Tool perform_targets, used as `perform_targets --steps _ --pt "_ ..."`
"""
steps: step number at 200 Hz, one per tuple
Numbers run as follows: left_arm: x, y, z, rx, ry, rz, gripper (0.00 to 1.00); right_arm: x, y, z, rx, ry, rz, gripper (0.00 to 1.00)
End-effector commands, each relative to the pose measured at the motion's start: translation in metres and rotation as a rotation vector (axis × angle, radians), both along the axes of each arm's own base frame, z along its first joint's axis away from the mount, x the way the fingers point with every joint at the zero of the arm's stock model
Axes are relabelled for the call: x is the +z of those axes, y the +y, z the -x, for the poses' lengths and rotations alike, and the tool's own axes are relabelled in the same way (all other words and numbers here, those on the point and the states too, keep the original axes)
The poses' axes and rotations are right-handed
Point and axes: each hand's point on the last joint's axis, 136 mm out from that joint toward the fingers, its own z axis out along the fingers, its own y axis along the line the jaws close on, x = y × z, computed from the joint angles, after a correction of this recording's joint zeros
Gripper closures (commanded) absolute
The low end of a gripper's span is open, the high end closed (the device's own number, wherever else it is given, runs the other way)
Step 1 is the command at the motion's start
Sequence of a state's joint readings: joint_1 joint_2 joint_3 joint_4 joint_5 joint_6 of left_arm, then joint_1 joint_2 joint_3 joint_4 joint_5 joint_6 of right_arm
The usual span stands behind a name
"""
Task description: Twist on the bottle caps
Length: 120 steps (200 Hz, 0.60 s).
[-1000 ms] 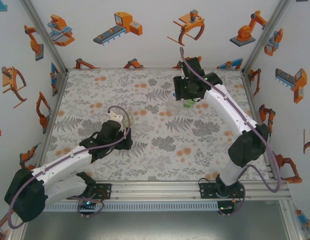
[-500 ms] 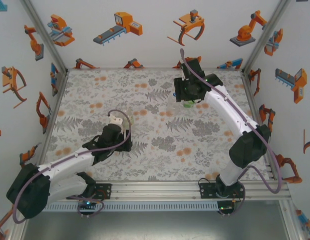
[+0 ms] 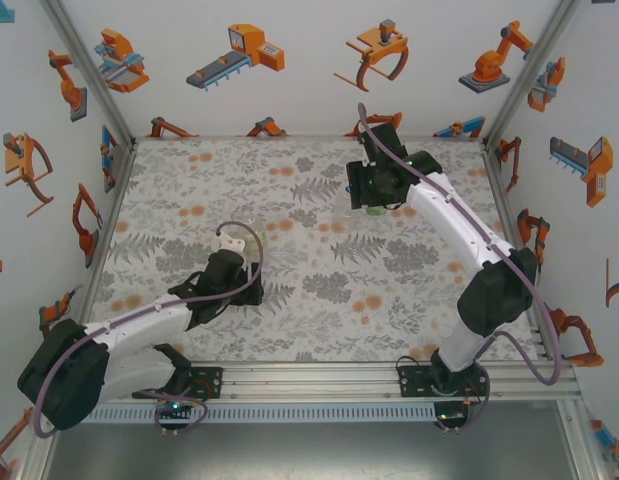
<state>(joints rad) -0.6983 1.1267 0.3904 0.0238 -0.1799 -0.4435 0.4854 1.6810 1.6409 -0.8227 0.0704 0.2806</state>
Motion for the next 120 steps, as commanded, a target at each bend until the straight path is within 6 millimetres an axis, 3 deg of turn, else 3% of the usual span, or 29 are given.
perform_targets --steps 1,20,71,94,120 --pt "-0.007 -0.003 0.009 -0.012 0.038 0.012 0.33 0.018 -0.006 0.006 -0.016 -0.033 -0.026 0.43" --pt "-0.001 -0.012 0.013 -0.041 0.029 0.031 0.33 0.018 -0.007 0.007 -0.016 -0.032 -0.027 0.43" --pt "-0.012 -0.052 0.042 -0.14 0.085 0.043 0.33 0.017 -0.007 0.011 -0.015 -0.025 -0.033 0.43" --pt "-0.009 -0.082 0.053 -0.214 0.084 0.022 0.33 0.017 -0.008 0.013 -0.015 -0.026 -0.032 0.43" --pt "-0.001 -0.13 0.063 -0.346 0.085 -0.011 0.32 0.018 -0.009 0.014 -0.016 -0.029 -0.033 0.43"
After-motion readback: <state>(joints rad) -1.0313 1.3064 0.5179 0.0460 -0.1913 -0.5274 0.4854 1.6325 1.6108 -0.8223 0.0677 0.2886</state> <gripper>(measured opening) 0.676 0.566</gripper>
